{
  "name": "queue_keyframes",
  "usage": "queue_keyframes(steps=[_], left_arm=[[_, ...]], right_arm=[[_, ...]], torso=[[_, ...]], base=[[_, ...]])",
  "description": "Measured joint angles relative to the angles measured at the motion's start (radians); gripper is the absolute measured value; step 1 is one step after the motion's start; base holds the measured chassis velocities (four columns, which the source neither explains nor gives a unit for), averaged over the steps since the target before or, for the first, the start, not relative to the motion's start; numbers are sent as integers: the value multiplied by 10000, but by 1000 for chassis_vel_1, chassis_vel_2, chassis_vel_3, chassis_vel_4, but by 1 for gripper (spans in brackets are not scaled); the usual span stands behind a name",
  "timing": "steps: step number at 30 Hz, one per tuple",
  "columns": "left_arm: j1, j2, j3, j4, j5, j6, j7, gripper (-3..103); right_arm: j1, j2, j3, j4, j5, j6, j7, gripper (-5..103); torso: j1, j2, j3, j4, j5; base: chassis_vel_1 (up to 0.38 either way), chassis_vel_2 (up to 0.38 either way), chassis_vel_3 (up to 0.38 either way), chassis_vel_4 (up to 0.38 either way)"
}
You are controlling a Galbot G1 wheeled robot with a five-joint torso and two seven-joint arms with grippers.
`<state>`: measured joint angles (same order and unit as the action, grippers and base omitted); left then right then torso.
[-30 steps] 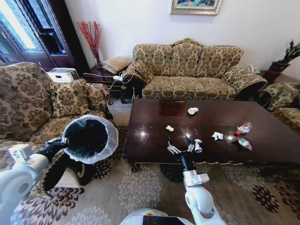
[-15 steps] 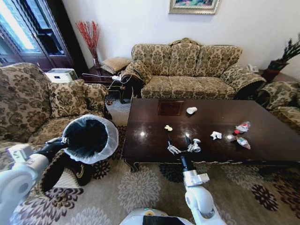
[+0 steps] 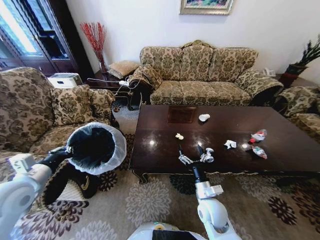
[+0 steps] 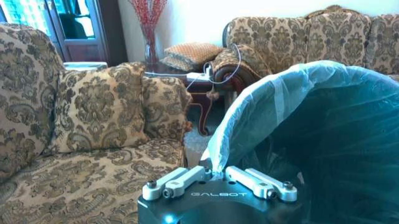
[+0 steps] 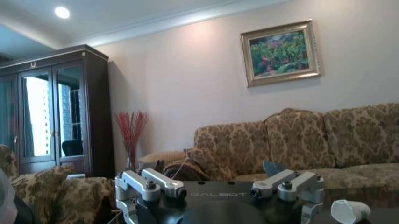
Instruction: Move to the front of the table and place the trash on the table into the trash bin.
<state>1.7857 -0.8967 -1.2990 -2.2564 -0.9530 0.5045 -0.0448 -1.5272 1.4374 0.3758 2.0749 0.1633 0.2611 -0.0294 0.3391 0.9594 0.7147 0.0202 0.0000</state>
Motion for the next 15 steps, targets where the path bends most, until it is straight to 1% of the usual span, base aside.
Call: queue_keyframes(steps=[2,3,4,5,6,7,8,15], left_arm=[[0,0,0,0,-1,0,0,0],[0,0,1,-1,-1,0,1,0],[0,0,-3,2,1,0,-7,0],[0,0,-3,2,1,0,-7,0],[0,-1,-3,2,1,0,0,0],[0,-1,-2,2,0,1,4,0],[0,-1,-3,3,1,1,-7,0],[0,-1,-2,2,1,1,-5,0]], right_arm=[[0,0,0,0,0,0,0,100],[7,-41,5,106,-166,-500,488,100],[49,-210,125,537,-386,-1495,1518,100],[49,-210,125,537,-386,-1495,1518,100],[115,-275,144,846,-468,-1891,1966,100],[115,-309,142,918,-488,-2024,2106,100],[127,-332,142,978,-490,-2059,2155,100],[185,-419,135,1093,-383,-2226,2228,100]], torso=[[0,0,0,0,0],[0,0,0,0,7],[0,0,2,0,-2],[0,0,2,0,-2],[0,0,0,1,-10],[0,0,0,-2,-6],[1,0,1,0,4],[0,0,0,0,-1]], base=[[0,0,0,0],[0,0,0,0],[0,0,0,0],[0,0,0,0],[0,0,0,0],[0,0,0,0],[0,0,0,0],[0,0,0,0]])
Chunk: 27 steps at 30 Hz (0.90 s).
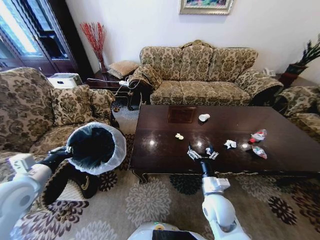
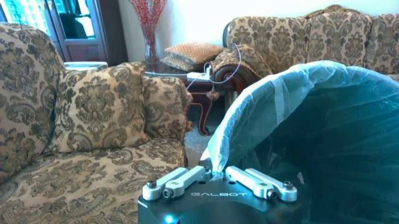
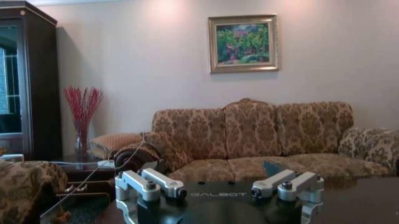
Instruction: Move to the front of the table and place the trash on the table into the trash bin.
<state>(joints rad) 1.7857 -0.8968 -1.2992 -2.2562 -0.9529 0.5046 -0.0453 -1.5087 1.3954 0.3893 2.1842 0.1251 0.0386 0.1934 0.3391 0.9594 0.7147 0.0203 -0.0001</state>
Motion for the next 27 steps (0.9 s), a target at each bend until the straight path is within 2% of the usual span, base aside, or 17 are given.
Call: queue_keyframes(steps=[9,12,18,27], left_arm=[[0,0,2,-1,-2,0,3,0],[0,0,3,-2,-2,0,6,0],[0,0,3,-2,-2,0,6,0],[0,0,3,-3,-2,0,6,0]], right_arm=[[-22,23,7,-346,169,-256,3,100],[207,-99,-193,-413,494,-249,-139,100],[306,-278,-165,-475,823,379,-430,100],[429,-311,-65,-575,912,614,-548,100]], torso=[[0,0,0,-1,2],[0,0,0,0,1],[1,0,0,-1,1],[0,0,0,0,1]], base=[[0,0,0,0],[0,0,0,0],[0,0,0,0],[0,0,0,0]])
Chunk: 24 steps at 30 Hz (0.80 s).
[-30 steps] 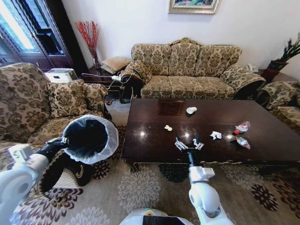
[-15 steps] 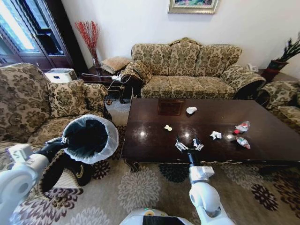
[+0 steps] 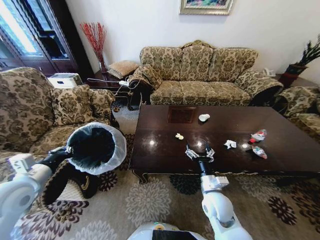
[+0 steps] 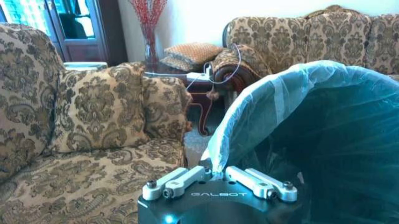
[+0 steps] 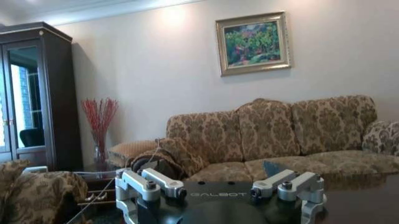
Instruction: Move to the front of the table and place the trash on the table into the trash bin.
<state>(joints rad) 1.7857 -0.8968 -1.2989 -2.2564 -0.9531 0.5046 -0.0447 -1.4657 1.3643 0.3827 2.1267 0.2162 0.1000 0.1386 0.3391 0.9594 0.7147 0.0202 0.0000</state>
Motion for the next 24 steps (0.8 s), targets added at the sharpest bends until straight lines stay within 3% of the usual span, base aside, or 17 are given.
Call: queue_keyframes(steps=[15,24], left_arm=[[0,0,0,0,0,0,-1,0],[0,0,-1,0,0,0,-2,0]], right_arm=[[-47,24,-22,6,-19,-232,-105,100],[-67,72,-43,-46,-37,-207,-162,100]], torso=[[0,0,0,1,-1],[0,0,-1,1,-3]], base=[[-2,-2,3,3],[-112,-107,123,133]])
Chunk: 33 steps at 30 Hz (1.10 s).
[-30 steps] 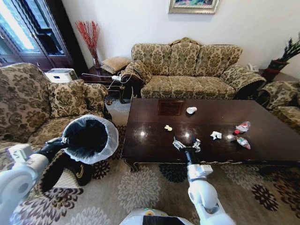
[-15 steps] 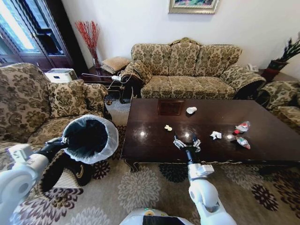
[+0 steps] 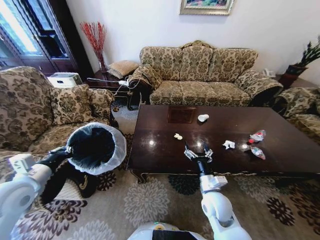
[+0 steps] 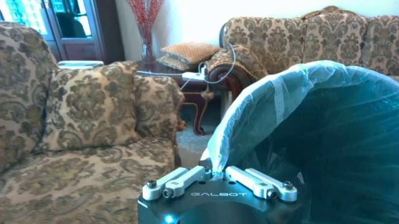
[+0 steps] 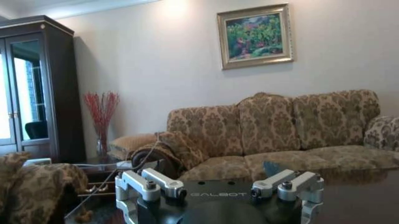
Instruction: Move to the front of the table and place the trash on the table into the trash bin.
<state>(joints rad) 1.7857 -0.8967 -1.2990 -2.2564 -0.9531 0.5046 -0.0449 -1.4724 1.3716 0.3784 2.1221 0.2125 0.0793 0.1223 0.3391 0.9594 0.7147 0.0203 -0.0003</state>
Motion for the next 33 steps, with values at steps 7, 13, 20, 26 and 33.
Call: queue_keyframes(steps=[7,13,20,26,33], left_arm=[[0,0,4,-11,-4,0,17,0],[-1,0,3,-11,-4,0,14,0],[0,-1,0,-6,1,1,-2,0],[0,0,2,-6,-1,0,6,0],[-457,439,159,293,-141,1,271,0]], right_arm=[[539,-81,18,-578,129,-494,232,100],[1299,-222,-180,-1094,722,-1594,237,100],[1613,-189,-678,-1497,779,-1621,-51,100],[1270,-47,-847,-1330,593,-1248,-144,100],[1130,-68,-670,-1167,565,-1089,-152,100]], torso=[[2,-1,1,-6,15],[1,-1,1,-2,-8],[0,0,0,3,-2],[0,-1,1,-4,5],[-2,0,-1,9,-1]], base=[[-172,-184,154,172],[-36,-41,23,28],[33,42,-18,-7],[0,0,0,0],[0,0,0,0]])
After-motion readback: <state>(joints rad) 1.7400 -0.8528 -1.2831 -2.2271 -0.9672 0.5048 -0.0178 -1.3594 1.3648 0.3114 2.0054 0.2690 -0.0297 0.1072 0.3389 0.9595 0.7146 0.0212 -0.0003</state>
